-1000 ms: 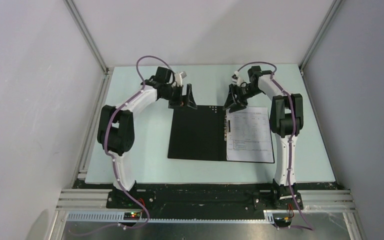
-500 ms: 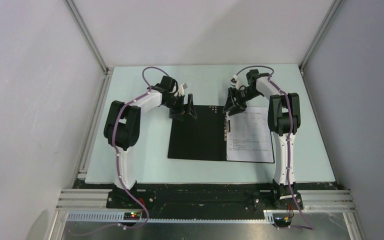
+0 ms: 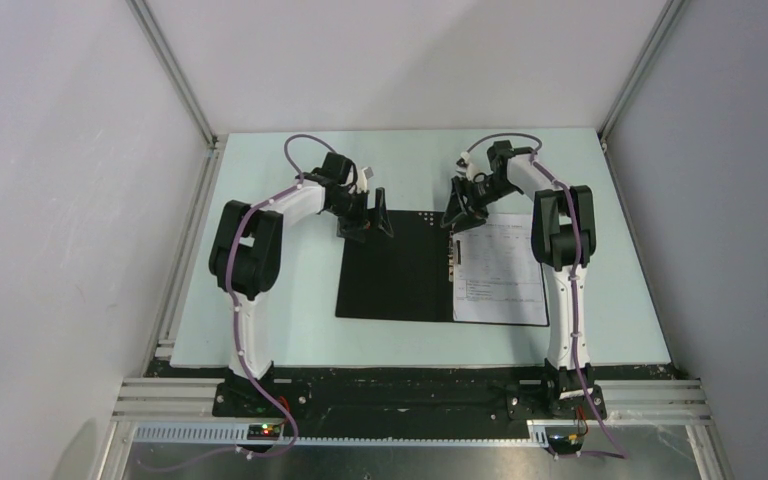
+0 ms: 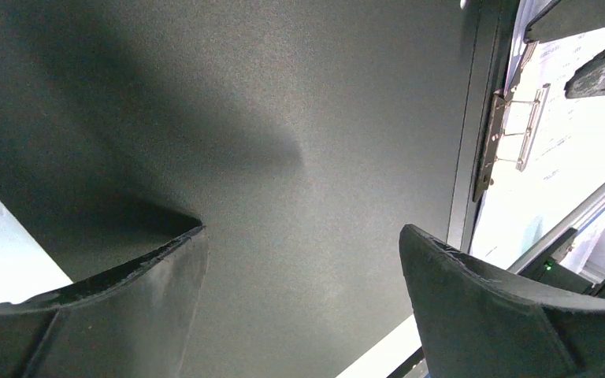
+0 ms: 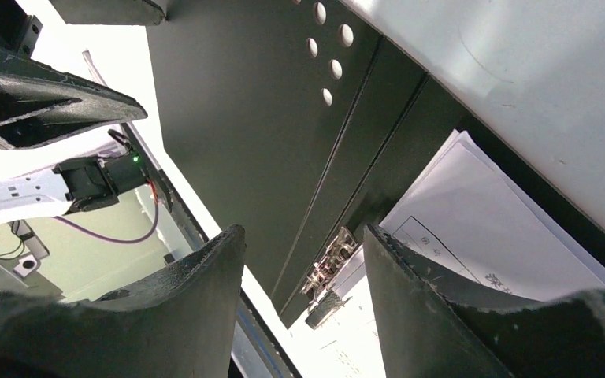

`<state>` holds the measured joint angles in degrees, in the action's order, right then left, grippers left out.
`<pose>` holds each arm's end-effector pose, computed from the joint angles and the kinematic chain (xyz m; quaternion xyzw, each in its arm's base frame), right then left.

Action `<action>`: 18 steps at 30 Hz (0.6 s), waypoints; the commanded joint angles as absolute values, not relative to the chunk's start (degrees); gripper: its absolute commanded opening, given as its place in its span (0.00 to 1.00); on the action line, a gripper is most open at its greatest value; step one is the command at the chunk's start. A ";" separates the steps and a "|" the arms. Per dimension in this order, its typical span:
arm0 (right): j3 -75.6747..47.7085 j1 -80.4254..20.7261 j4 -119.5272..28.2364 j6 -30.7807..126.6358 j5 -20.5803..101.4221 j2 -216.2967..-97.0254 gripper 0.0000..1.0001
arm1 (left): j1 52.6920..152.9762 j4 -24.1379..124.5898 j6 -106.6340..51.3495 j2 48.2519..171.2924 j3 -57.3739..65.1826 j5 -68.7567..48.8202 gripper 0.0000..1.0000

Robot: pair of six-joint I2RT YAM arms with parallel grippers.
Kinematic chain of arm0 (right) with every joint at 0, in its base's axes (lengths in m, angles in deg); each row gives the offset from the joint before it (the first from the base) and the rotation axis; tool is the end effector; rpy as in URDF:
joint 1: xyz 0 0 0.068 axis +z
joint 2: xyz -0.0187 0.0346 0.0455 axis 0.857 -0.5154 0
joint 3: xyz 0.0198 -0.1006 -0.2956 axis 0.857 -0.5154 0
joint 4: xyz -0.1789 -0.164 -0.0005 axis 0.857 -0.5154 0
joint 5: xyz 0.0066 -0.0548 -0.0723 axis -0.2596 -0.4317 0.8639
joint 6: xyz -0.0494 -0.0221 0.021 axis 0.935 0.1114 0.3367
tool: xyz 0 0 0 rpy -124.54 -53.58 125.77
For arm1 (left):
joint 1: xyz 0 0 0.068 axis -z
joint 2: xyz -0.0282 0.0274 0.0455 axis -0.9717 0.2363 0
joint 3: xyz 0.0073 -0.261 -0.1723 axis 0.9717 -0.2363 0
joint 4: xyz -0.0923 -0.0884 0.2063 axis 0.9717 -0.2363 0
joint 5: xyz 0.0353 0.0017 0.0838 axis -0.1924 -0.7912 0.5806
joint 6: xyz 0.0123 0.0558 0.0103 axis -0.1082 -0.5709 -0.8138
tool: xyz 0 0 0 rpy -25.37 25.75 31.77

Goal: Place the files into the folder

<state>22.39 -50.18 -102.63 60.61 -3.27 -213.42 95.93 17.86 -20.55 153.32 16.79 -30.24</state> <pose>0.4756 0.1064 0.1750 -0.1396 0.8893 0.4336 0.0407 0.4040 -0.1649 0.2054 0.0628 0.9442 -0.2979 0.1260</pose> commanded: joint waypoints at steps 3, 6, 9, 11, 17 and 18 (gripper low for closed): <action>24.34 -49.59 -103.66 60.72 -6.26 -213.80 0.62 | 96.15 18.58 -20.53 155.83 16.55 -26.72 0.97; 24.23 -49.49 -104.03 60.91 -8.94 -213.41 0.61 | 96.18 18.59 -20.68 155.75 16.63 -26.50 0.97; 23.94 -49.59 -104.63 61.36 -11.93 -211.82 0.61 | 96.20 18.57 -20.69 155.74 16.69 -26.47 0.97; 23.16 -49.65 -104.95 61.56 -13.98 -210.24 0.61 | 96.13 18.54 -20.68 155.74 16.79 -26.42 0.97; 17.01 -48.76 -106.40 63.02 -14.89 -204.33 0.60 | 96.16 18.57 -20.53 155.71 16.91 -25.88 0.97; 14.80 -48.68 -106.31 63.07 -14.43 -202.84 0.60 | 96.12 18.54 -20.52 155.59 16.77 -25.61 0.97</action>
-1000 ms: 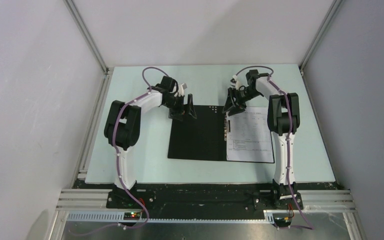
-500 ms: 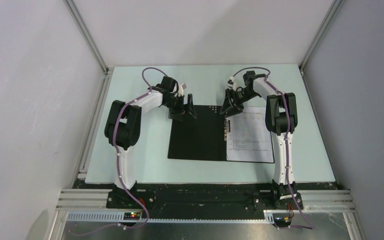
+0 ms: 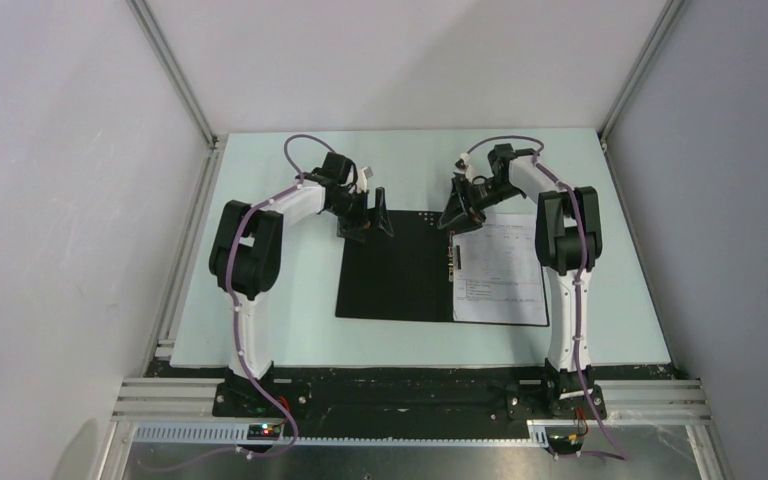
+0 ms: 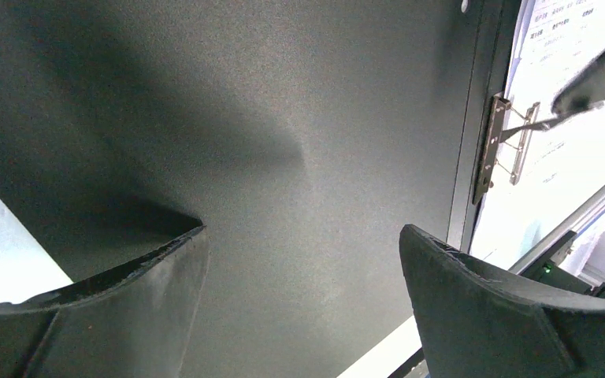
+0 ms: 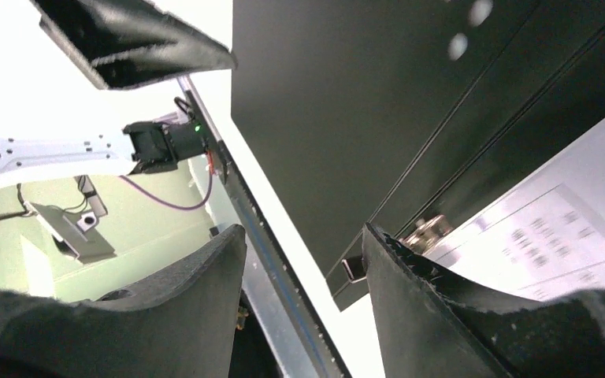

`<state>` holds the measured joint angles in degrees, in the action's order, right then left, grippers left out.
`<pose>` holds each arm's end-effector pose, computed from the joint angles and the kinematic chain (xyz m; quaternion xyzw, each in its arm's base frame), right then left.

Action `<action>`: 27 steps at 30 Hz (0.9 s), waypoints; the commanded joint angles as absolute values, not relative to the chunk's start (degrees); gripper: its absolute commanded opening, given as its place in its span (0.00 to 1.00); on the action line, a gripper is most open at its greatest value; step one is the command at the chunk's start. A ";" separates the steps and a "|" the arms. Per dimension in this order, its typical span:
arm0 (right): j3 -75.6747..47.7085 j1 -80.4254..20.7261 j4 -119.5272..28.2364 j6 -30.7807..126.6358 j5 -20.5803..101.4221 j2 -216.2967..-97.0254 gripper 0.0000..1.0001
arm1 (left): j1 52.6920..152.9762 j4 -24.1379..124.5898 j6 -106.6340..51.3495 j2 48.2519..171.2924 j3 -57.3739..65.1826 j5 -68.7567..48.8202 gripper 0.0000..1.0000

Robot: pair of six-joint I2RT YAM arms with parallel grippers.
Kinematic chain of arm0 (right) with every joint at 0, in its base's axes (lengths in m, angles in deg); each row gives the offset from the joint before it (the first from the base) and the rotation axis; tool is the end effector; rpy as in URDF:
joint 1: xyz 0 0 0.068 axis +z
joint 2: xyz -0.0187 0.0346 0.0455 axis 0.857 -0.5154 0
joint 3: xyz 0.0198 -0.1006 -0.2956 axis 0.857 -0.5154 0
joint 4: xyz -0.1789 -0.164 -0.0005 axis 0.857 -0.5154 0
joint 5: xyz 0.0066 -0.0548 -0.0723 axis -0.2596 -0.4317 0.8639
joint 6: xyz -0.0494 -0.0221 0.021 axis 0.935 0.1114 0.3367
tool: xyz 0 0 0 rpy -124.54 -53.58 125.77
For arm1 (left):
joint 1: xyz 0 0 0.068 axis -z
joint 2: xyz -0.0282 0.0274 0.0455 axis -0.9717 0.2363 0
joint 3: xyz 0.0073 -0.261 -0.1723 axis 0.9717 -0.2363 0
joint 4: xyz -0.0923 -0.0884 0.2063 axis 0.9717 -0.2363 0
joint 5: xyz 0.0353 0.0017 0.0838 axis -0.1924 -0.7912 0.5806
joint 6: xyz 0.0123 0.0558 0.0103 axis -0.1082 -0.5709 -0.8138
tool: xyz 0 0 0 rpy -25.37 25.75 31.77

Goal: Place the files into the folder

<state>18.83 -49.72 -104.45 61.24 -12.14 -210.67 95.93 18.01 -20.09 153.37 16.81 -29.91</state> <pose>0.4587 0.1113 0.1872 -0.1357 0.8541 0.5018 0.0178 0.4045 -0.1649 0.2052 0.0586 0.9449 -0.2962 0.1268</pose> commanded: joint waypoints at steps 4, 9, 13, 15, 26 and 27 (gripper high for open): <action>9.41 -48.05 -105.27 62.46 -12.93 -198.48 0.60 | 96.18 18.39 -20.41 154.43 16.50 -23.29 0.95; 6.85 -48.42 -104.62 60.65 -9.97 -193.48 0.60 | 96.20 18.48 -19.06 150.10 17.09 -20.27 0.95; 5.03 -49.38 -102.18 56.68 -3.84 -190.48 0.59 | 96.58 18.56 -16.44 146.92 19.36 -17.59 0.92; 3.92 -50.25 -101.29 53.83 -2.41 -189.36 0.58 | 97.27 18.59 -14.92 146.29 21.48 -16.77 0.91; -0.79 -49.46 -102.06 48.58 3.66 -187.64 0.51 | 104.94 18.81 -3.43 154.50 33.86 -17.69 0.83; -1.08 -49.24 -101.60 47.89 3.10 -187.82 0.51 | 105.23 19.06 -2.39 155.48 33.86 -18.03 0.83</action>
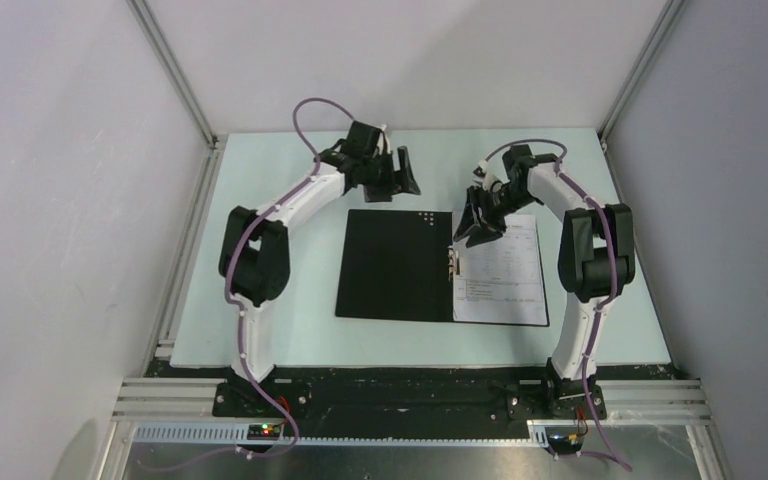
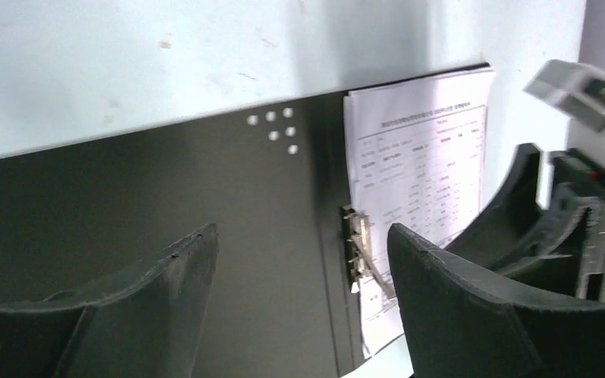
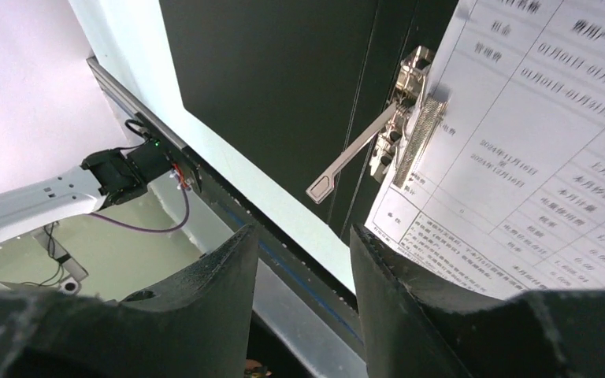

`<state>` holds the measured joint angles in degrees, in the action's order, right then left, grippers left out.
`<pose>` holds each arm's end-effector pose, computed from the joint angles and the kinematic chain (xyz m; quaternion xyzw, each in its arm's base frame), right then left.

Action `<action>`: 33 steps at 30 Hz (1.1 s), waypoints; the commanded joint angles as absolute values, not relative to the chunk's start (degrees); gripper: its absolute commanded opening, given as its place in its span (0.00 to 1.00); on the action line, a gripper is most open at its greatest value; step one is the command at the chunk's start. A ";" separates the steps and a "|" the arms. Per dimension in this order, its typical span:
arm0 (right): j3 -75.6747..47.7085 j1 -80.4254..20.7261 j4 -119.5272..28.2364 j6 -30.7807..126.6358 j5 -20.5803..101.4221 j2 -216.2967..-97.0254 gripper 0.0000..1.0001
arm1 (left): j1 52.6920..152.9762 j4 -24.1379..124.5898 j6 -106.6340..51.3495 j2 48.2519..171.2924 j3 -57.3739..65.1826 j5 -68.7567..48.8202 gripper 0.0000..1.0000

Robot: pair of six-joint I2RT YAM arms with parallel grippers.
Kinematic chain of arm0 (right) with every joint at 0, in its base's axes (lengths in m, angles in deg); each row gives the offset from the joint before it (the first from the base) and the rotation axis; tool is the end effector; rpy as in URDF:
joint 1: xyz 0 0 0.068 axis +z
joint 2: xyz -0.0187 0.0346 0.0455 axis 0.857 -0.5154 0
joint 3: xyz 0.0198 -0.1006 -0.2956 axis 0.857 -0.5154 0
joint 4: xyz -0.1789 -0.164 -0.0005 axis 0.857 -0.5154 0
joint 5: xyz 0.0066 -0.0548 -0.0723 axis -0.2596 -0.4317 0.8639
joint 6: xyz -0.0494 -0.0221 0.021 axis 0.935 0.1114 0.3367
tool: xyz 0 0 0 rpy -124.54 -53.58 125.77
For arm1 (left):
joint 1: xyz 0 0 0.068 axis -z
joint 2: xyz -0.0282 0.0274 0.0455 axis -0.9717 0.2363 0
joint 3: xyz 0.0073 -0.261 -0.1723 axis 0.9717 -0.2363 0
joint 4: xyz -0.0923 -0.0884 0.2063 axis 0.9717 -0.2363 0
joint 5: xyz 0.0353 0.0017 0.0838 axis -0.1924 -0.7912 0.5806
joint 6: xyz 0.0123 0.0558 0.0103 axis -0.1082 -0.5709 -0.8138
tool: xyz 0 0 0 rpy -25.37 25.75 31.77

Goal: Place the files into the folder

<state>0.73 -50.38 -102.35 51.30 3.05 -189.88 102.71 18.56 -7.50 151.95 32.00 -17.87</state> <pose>0.3824 0.0875 0.2529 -0.0706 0.9189 0.3869 0.0300 0.4174 -0.2199 0.2911 0.0087 0.9222 -0.2909 0.2546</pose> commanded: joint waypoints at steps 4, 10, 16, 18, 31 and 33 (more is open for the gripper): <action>-1.83 -49.25 -100.44 46.56 0.58 -188.92 0.49 | 106.80 20.54 -0.07 157.34 33.37 -21.97 0.80; -3.40 -50.12 -99.56 46.13 0.59 -188.52 0.46 | 109.01 21.04 2.86 160.44 33.24 -23.64 0.67; -4.63 -50.36 -98.83 46.25 1.56 -187.89 0.43 | 111.69 21.82 4.23 162.73 34.86 -22.76 0.55; -4.77 -50.36 -98.84 46.30 1.83 -187.68 0.42 | 112.27 22.04 4.64 163.46 35.41 -22.62 0.55; -5.84 -50.82 -98.14 46.15 2.36 -187.30 0.40 | 114.90 22.50 5.38 168.25 37.72 -22.40 0.38; -6.16 -50.76 -98.02 46.04 2.36 -187.21 0.40 | 115.01 22.55 5.34 168.49 37.69 -22.14 0.34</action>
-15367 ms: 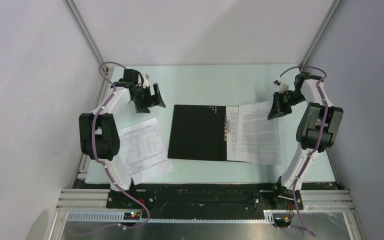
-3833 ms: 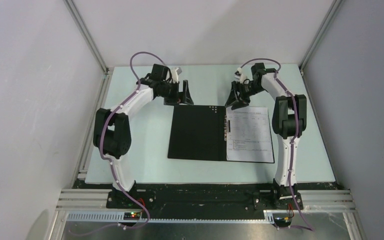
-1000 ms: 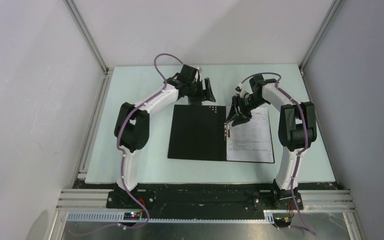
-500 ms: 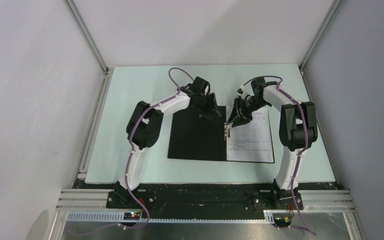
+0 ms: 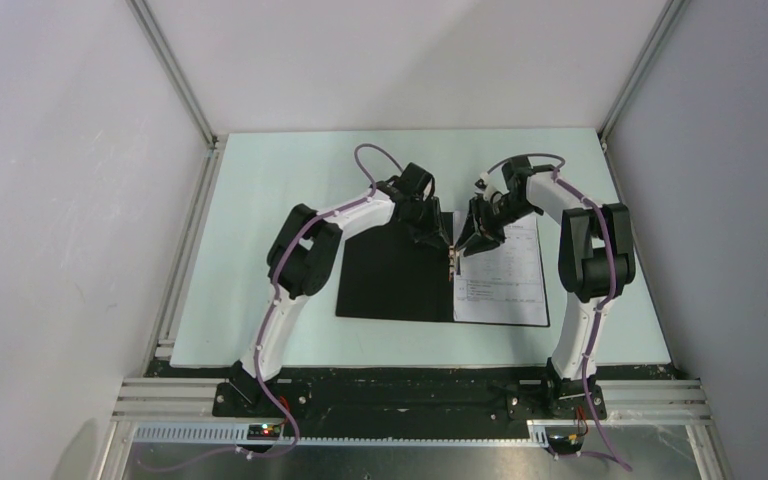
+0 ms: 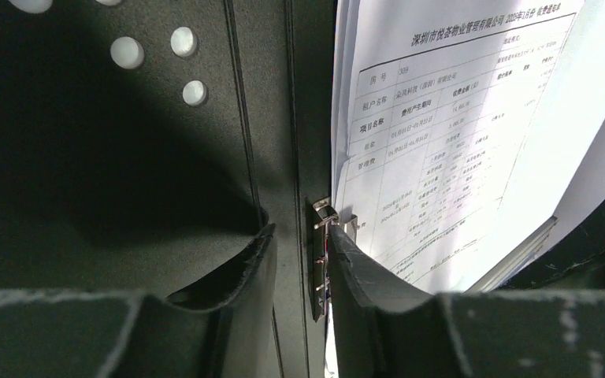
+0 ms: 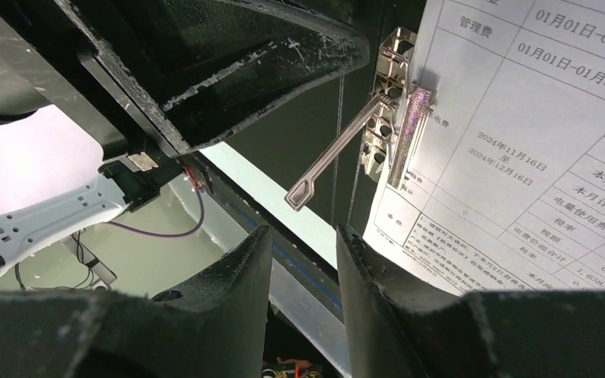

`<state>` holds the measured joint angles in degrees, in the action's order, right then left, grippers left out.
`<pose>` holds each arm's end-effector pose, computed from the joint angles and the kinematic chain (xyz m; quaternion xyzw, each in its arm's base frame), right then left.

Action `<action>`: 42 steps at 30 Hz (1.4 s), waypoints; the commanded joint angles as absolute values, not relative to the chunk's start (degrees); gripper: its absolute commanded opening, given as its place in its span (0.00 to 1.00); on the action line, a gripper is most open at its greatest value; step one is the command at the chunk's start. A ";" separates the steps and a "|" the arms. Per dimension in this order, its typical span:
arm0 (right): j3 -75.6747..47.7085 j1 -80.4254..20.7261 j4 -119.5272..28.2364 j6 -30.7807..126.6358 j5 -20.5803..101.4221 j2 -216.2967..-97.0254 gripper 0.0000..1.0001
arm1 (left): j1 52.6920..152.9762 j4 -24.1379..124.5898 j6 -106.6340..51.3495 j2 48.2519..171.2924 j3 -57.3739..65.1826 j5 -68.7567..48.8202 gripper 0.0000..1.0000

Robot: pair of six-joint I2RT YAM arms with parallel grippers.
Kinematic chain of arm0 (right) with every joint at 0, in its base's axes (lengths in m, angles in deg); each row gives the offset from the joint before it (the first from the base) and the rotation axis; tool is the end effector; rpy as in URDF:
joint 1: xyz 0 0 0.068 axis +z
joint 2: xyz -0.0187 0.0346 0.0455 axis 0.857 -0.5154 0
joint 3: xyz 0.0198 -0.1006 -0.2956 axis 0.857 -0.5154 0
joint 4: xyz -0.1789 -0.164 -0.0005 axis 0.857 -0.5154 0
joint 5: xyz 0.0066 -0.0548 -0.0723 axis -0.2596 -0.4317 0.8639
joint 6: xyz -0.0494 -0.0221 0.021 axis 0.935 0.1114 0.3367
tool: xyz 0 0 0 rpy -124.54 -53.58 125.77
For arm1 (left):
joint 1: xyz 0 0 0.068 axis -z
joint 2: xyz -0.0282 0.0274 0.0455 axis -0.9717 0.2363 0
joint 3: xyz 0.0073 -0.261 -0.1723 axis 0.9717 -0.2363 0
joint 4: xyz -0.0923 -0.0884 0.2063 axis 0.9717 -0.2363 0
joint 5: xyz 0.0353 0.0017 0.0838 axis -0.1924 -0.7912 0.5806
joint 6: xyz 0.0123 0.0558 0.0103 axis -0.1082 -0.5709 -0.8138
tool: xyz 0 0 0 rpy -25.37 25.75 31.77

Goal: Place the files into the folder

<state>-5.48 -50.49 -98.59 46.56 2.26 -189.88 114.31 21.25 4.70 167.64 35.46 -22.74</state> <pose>0.3729 0.0857 0.2281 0.0239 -0.9197 -0.3918 0.0063 0.3981 -0.3297 0.1830 0.0039 0.9428 -0.3181 0.1000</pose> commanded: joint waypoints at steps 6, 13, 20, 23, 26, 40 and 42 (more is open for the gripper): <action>-6.30 -49.79 -96.74 44.94 2.61 -187.72 0.40 | 115.24 22.57 5.36 169.05 37.73 -23.28 0.33; -5.95 -49.79 -96.53 44.66 2.33 -188.06 0.40 | 115.57 22.48 5.20 167.12 39.17 -22.32 0.40; -6.10 -50.32 -96.63 44.70 2.35 -187.21 0.39 | 116.28 22.59 6.36 168.26 38.24 -23.25 0.33; -6.39 -50.47 -96.86 44.68 2.38 -186.94 0.39 | 116.38 22.79 7.13 168.39 36.42 -24.00 0.32; -6.91 -50.56 -96.71 44.72 2.29 -186.96 0.39 | 116.39 22.78 7.77 168.13 35.17 -23.95 0.30; -5.80 -48.56 -95.19 42.92 1.47 -189.94 0.39 | 115.78 22.50 11.13 170.18 31.83 -21.80 0.13; -4.91 -48.38 -95.30 42.79 1.41 -190.64 0.39 | 115.73 22.34 11.48 170.20 31.43 -21.95 0.10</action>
<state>-6.97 -49.09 -95.97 43.98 2.54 -189.90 115.73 23.96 10.47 168.27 33.58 -23.33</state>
